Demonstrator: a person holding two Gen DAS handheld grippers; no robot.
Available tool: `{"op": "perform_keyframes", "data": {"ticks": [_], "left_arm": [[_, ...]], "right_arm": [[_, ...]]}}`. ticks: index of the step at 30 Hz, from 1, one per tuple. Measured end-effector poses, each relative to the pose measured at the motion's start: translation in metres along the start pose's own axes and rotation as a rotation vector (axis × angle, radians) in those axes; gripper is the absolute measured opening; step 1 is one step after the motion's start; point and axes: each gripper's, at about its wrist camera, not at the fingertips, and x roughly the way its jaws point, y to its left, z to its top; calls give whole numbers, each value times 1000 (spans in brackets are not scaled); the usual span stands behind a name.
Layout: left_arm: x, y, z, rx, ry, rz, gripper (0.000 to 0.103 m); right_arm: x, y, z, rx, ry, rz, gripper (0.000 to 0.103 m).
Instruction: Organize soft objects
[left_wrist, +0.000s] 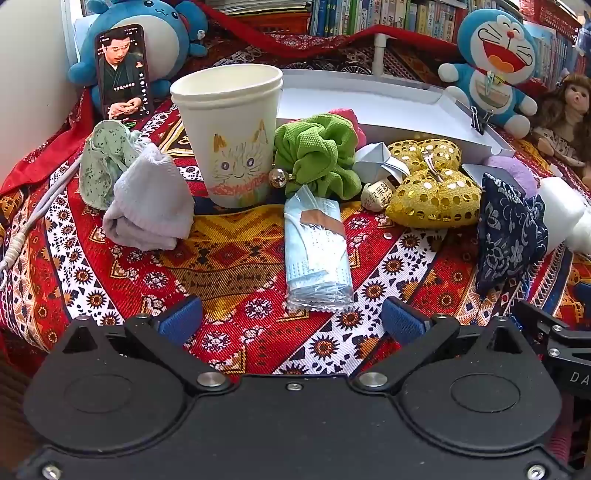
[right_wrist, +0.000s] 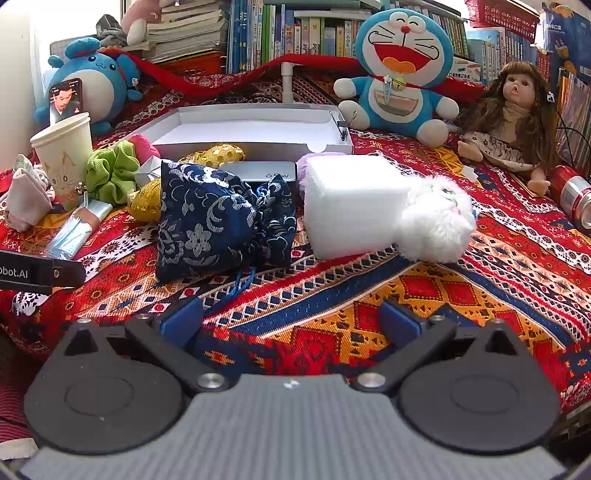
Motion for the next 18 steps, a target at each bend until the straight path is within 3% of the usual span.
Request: {"op": "perform_keyframes", "data": {"ticks": [18], "left_arm": [[1, 0, 0, 3, 6, 10, 103]], "right_arm": [[0, 1, 1, -1, 5, 0, 103]]}}
